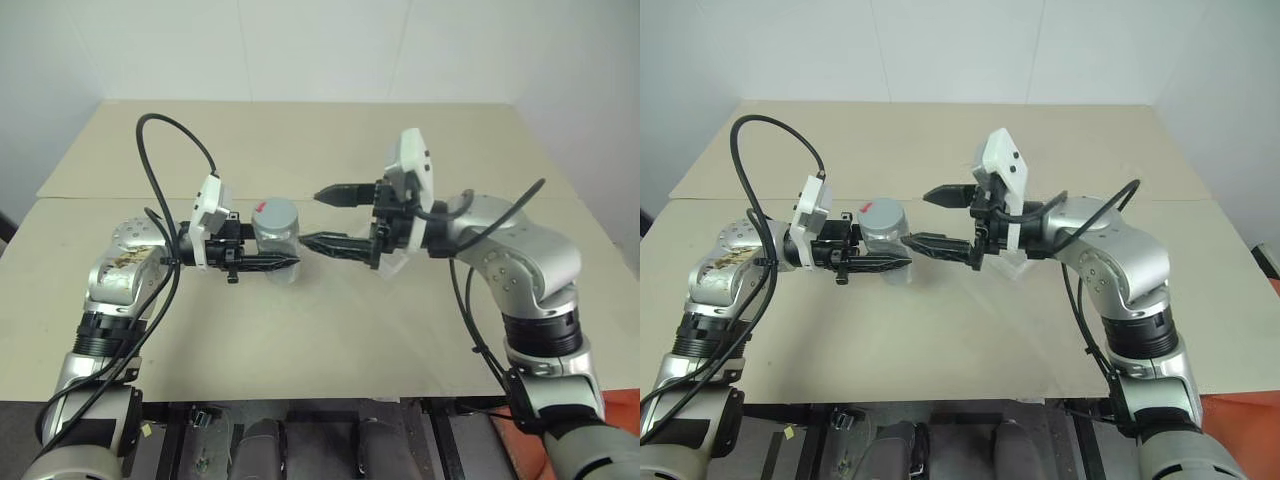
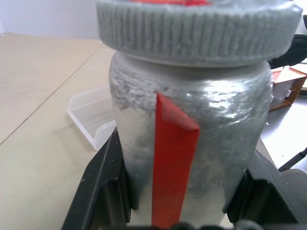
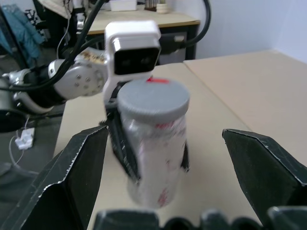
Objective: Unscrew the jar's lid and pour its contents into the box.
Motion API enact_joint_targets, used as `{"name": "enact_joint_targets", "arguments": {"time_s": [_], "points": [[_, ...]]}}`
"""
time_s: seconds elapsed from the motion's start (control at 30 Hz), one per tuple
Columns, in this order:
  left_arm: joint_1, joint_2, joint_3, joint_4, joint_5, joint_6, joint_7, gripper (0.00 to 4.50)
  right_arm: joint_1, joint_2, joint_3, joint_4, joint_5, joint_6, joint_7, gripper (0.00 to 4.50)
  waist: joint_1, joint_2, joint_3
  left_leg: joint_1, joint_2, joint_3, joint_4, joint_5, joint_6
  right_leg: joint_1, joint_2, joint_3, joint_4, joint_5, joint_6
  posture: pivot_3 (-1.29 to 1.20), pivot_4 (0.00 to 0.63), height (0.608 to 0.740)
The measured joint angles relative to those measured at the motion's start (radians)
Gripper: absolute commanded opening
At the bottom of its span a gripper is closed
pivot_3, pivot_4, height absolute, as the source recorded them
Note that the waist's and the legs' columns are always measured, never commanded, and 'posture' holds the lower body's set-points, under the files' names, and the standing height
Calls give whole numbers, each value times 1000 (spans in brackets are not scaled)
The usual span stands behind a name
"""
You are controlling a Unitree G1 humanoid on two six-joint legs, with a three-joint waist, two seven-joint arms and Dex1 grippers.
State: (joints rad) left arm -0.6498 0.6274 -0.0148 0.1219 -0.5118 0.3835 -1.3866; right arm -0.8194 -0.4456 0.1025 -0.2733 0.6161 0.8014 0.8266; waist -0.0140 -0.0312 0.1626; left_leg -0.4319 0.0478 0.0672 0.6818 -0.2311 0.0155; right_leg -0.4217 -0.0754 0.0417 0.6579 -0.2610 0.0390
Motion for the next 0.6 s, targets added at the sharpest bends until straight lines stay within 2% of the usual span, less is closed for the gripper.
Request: {"name": "enact_joint_targets", "arguments": {"time_s": [0.6], "points": [[0, 0, -3, -2, 0, 0, 0, 2002, -15, 55, 24, 1, -1, 15, -22, 4463, 0, 0, 0, 0, 0, 0, 0, 0, 0, 0, 0, 0, 0, 0, 0, 0, 150, 740]]}}
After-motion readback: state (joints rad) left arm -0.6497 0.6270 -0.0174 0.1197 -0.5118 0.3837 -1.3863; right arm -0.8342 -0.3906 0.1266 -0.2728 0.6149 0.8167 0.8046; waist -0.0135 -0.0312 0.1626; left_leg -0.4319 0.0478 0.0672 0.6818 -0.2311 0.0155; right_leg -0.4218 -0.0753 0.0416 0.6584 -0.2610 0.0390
